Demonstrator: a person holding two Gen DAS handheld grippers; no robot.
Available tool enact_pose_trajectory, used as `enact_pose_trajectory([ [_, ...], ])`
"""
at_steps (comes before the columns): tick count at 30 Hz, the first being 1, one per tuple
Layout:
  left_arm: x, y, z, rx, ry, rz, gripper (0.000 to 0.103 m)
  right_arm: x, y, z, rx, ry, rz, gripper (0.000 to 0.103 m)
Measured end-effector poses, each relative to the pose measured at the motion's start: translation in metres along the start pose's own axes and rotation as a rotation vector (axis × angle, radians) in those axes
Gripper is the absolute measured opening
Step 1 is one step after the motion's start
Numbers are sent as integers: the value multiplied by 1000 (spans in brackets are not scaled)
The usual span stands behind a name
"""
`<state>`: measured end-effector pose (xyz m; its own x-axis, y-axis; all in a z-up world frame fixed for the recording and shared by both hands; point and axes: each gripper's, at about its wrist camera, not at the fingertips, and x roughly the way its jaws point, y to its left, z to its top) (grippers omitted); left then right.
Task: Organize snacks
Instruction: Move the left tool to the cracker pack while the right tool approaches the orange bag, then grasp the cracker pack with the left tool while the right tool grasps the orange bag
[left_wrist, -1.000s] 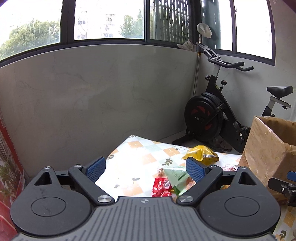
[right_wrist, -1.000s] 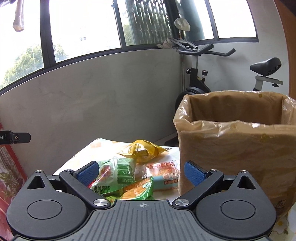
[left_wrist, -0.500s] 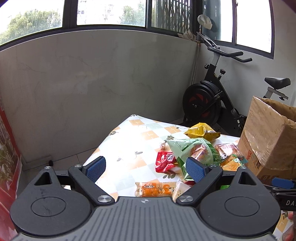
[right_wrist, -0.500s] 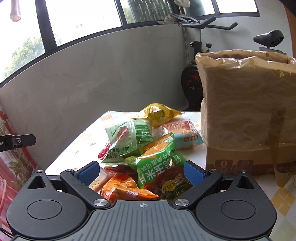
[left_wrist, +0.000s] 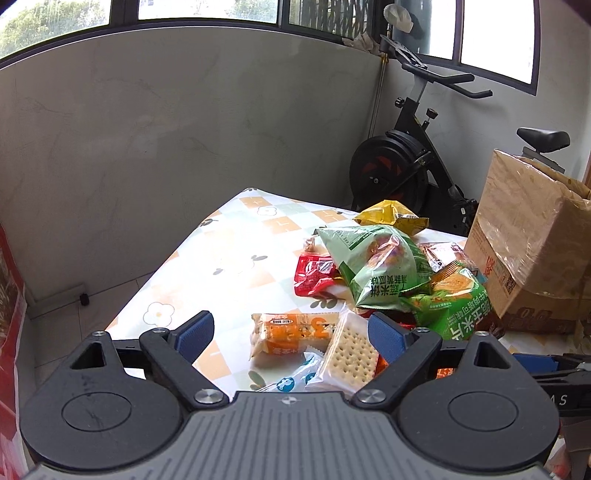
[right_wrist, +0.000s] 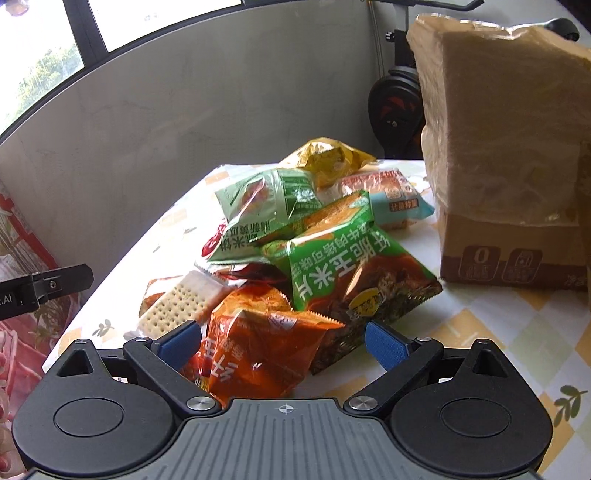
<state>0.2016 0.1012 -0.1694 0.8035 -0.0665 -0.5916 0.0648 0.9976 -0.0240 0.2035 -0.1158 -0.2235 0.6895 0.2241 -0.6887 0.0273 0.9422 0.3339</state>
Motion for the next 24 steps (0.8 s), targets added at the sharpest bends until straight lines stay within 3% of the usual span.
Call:
enact_pose_trajectory([
  [5, 1, 7, -12, -31, 24, 16, 89, 14, 11, -9, -12, 33, -6, 95],
  [15, 5, 7, -22, -54, 59, 16, 84, 51, 9, -13, 110, 115, 6, 89],
  [17, 6, 5, -23, -47, 63, 11, 84, 54, 9, -16, 113, 97, 14, 90],
  [19, 6, 3, -24, -40, 65, 3, 84, 53, 9, -17, 94, 99, 25, 83],
  [20, 6, 2, -24, -38, 64, -1, 84, 52, 10, -18, 79, 106, 45, 74],
  [24, 6, -6, -25, -15, 62, -8, 84, 41, 7, -20, 21, 112, 53, 66],
])
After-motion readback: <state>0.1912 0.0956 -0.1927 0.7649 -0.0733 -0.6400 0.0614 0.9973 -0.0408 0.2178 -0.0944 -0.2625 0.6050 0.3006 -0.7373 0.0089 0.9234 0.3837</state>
